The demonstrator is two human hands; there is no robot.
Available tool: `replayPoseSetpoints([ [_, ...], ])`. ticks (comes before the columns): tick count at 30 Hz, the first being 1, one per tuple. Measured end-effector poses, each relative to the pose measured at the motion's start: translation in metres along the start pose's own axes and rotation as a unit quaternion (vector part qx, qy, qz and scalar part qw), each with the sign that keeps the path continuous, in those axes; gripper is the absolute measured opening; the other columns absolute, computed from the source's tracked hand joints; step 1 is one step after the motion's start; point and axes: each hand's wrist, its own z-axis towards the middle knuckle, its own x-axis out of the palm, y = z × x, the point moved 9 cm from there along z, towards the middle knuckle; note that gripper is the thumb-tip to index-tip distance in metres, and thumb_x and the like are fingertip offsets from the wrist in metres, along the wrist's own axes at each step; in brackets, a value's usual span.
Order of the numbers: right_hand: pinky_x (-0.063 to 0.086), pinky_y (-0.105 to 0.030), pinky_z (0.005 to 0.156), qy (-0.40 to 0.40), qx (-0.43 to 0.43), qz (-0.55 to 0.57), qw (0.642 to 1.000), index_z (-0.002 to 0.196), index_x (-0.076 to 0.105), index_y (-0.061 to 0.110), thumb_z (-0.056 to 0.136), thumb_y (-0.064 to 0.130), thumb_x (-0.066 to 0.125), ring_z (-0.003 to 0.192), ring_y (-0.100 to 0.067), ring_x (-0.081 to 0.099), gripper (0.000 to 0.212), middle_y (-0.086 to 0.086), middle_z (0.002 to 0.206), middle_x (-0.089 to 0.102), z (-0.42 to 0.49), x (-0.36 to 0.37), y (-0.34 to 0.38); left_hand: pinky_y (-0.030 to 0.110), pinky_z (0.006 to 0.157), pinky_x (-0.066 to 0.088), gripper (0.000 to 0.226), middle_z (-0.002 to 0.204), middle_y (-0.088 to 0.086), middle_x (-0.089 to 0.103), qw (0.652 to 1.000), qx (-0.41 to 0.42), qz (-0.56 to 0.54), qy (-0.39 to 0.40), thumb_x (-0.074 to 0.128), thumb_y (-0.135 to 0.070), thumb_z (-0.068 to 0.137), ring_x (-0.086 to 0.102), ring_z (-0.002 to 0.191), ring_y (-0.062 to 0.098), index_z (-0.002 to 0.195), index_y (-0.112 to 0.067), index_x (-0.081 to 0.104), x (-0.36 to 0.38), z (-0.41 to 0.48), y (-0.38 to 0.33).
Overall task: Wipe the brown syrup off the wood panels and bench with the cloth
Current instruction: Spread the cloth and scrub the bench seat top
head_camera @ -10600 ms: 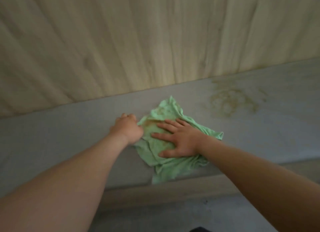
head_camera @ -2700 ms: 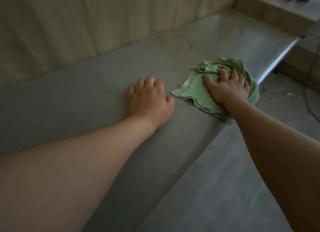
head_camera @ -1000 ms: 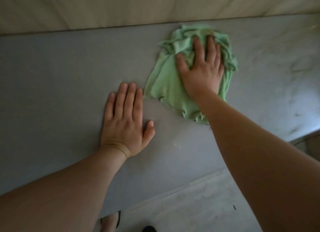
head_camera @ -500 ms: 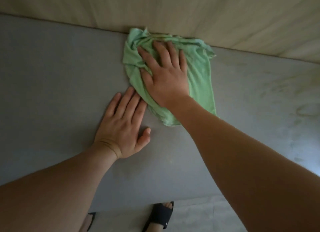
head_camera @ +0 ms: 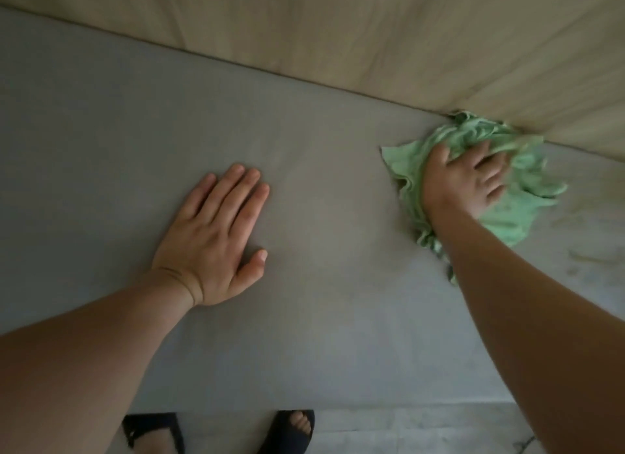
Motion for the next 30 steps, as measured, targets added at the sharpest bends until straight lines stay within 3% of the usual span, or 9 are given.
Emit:
replayPoseSetpoints([
  [3, 0.0, -0.053, 0.127, -0.006, -0.076, -0.006, 0.997, 0.165, 0.016, 0.013, 0.098, 0.063, 0.034, 0.159, -0.035, 0.0, 0.086, -0.019, 0.171, 0.009, -0.046, 0.019, 0.067, 0.056, 0.126, 0.017, 0.089, 0.167, 0.02, 0.025, 1.0, 0.0, 0.003, -0.001, 0.043, -0.052, 0.087, 0.02, 0.157, 0.036, 0.158, 0.0, 0.033, -0.001, 0.001, 0.0],
  [7, 0.0, -0.059, 0.126, 0.004, -0.269, -0.037, 0.963, 0.163, 0.024, 0.013, 0.093, 0.069, 0.032, 0.158, -0.041, 0.004, 0.09, -0.022, 0.169, 0.018, -0.115, 0.038, 0.15, 0.058, 0.124, 0.021, 0.087, 0.164, 0.023, 0.031, 1.0, 0.002, 0.002, -0.014, 0.043, -0.052, 0.087, 0.025, 0.155, 0.038, 0.155, 0.002, 0.038, -0.002, 0.0, 0.0],
  [11, 0.015, -0.052, 0.126, -0.008, -0.435, -0.049, 0.899, 0.158, 0.038, 0.031, 0.094, 0.072, 0.036, 0.152, -0.035, 0.026, 0.076, -0.01, 0.164, 0.033, -0.101, 0.021, 0.136, 0.059, 0.124, 0.022, 0.084, 0.162, 0.024, 0.034, 1.0, 0.006, -0.002, -0.023, 0.043, -0.051, 0.088, 0.027, 0.154, 0.039, 0.153, 0.002, 0.041, -0.003, 0.001, 0.0],
  [13, 0.017, -0.048, 0.124, -0.013, -0.391, -0.06, 0.918, 0.157, 0.037, 0.037, 0.095, 0.072, 0.039, 0.152, -0.031, 0.026, 0.072, -0.006, 0.166, 0.031, -0.062, 0.011, 0.091, 0.058, 0.124, 0.021, 0.085, 0.164, 0.022, 0.031, 1.0, 0.008, -0.007, -0.023, 0.042, -0.051, 0.088, 0.026, 0.154, 0.039, 0.155, 0.001, 0.039, -0.002, 0.001, 0.0],
  [16, 0.011, -0.049, 0.126, -0.019, -0.167, -0.046, 0.985, 0.162, 0.026, 0.036, 0.093, 0.073, 0.032, 0.156, -0.031, 0.017, 0.079, -0.007, 0.171, 0.018, -0.004, -0.005, 0.001, 0.057, 0.125, 0.018, 0.087, 0.166, 0.02, 0.027, 1.0, 0.007, -0.009, -0.016, 0.042, -0.052, 0.088, 0.022, 0.156, 0.037, 0.157, -0.001, 0.035, 0.001, -0.001, 0.001],
  [18, 0.005, -0.05, 0.127, -0.015, -0.046, -0.021, 0.999, 0.164, 0.02, 0.036, 0.091, 0.074, 0.025, 0.158, -0.03, 0.009, 0.083, -0.006, 0.173, 0.011, 0.009, -0.01, -0.035, 0.056, 0.126, 0.017, 0.088, 0.167, 0.02, 0.026, 1.0, 0.008, -0.011, -0.011, 0.042, -0.053, 0.088, 0.02, 0.156, 0.037, 0.158, -0.001, 0.034, 0.002, 0.0, 0.001],
  [20, 0.001, -0.051, 0.127, -0.002, 0.003, -0.004, 1.0, 0.165, 0.015, 0.036, 0.091, 0.072, 0.022, 0.16, -0.03, 0.002, 0.083, -0.006, 0.174, 0.005, -0.004, -0.004, -0.034, 0.056, 0.126, 0.016, 0.088, 0.167, 0.02, 0.025, 1.0, 0.006, -0.013, -0.005, 0.042, -0.053, 0.088, 0.018, 0.157, 0.036, 0.158, -0.001, 0.033, 0.003, -0.001, 0.002],
  [27, -0.005, -0.051, 0.127, 0.011, -0.19, -0.028, 0.981, 0.164, 0.018, 0.037, 0.091, 0.071, 0.029, 0.16, -0.031, -0.004, 0.081, -0.006, 0.174, 0.002, -0.147, 0.034, 0.048, 0.053, 0.127, 0.014, 0.089, 0.168, 0.019, 0.023, 1.0, -0.002, -0.006, 0.013, 0.038, -0.055, 0.088, 0.015, 0.158, 0.034, 0.16, -0.002, 0.029, 0.002, -0.002, 0.001],
  [30, -0.005, -0.053, 0.127, 0.019, -0.202, -0.035, 0.979, 0.164, 0.015, 0.04, 0.093, 0.072, 0.028, 0.16, -0.031, -0.006, 0.078, -0.005, 0.174, 0.0, -0.157, 0.039, 0.054, 0.051, 0.128, 0.009, 0.089, 0.17, 0.017, 0.018, 0.999, -0.006, 0.01, 0.044, 0.033, -0.058, 0.092, 0.01, 0.159, 0.032, 0.162, -0.004, 0.022, 0.003, -0.001, 0.0],
])
